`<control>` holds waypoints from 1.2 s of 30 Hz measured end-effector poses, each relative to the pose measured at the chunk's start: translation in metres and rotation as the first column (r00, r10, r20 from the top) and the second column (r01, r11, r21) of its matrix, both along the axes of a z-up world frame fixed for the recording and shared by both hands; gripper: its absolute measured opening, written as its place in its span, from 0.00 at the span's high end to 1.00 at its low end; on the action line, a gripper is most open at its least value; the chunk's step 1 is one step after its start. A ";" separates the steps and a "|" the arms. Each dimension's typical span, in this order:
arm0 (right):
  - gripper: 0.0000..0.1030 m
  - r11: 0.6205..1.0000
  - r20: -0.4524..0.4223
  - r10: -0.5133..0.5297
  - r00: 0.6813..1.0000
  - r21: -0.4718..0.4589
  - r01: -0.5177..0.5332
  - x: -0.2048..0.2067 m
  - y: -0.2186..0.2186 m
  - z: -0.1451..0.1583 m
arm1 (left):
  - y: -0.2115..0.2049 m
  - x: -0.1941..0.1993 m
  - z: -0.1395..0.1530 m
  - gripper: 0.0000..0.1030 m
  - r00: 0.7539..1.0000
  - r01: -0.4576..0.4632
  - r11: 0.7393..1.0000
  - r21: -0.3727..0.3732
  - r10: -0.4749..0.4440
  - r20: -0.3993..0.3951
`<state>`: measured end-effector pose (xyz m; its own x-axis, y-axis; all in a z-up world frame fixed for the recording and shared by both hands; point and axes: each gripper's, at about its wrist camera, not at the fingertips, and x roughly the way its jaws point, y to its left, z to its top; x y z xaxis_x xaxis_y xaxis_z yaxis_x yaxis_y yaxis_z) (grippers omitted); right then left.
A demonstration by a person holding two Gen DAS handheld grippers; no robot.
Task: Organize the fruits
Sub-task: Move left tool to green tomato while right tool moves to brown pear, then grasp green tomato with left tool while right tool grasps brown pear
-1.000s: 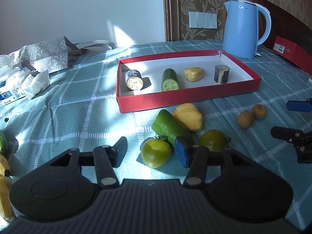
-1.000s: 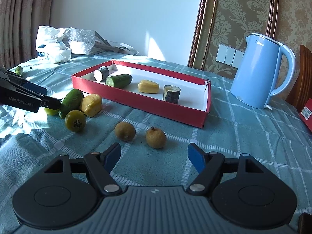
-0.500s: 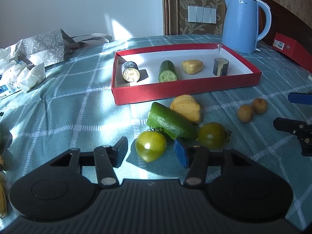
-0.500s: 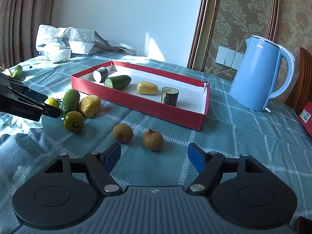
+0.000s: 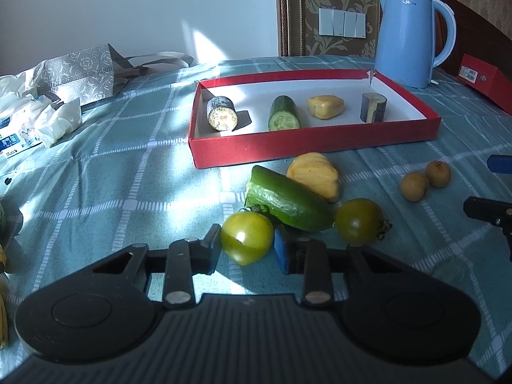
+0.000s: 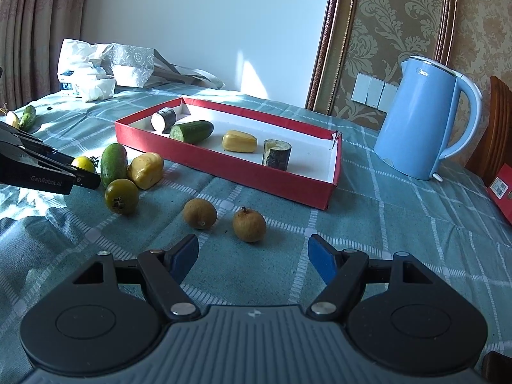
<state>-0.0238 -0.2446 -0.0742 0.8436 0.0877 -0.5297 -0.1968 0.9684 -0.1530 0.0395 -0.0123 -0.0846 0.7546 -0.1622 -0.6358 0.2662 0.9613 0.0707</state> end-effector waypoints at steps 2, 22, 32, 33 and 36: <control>0.27 1.000 -0.003 0.002 1.000 -0.003 -0.002 0.001 0.000 0.000 | 0.000 -0.001 -0.001 0.70 1.000 -0.004 1.000 0.000 0.004 0.006; 0.38 0.999 -0.012 0.031 0.999 0.009 -0.031 0.038 0.008 -0.002 | -0.002 -0.012 -0.009 0.69 0.996 -0.030 0.999 -0.010 0.031 0.087; 0.51 0.999 -0.065 0.020 0.998 0.047 -0.017 0.057 0.005 -0.010 | -0.001 -0.013 -0.010 0.69 0.995 -0.037 0.999 -0.022 0.039 0.089; 0.52 0.999 -0.072 0.018 0.997 0.045 -0.015 0.058 0.004 -0.011 | -0.001 -0.013 -0.010 0.69 0.995 -0.037 0.999 -0.024 0.039 0.089; 0.60 0.999 -0.084 0.022 0.996 0.048 -0.018 0.060 0.003 -0.015 | 0.000 -0.013 -0.010 0.69 0.995 -0.040 0.999 -0.030 0.042 0.087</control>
<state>0.0366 -0.2412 -0.0889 0.7940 0.1306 -0.5937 -0.2260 0.9701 -0.0889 0.0265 -0.0126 -0.0945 0.8137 -0.1468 -0.5625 0.2203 0.9733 0.0646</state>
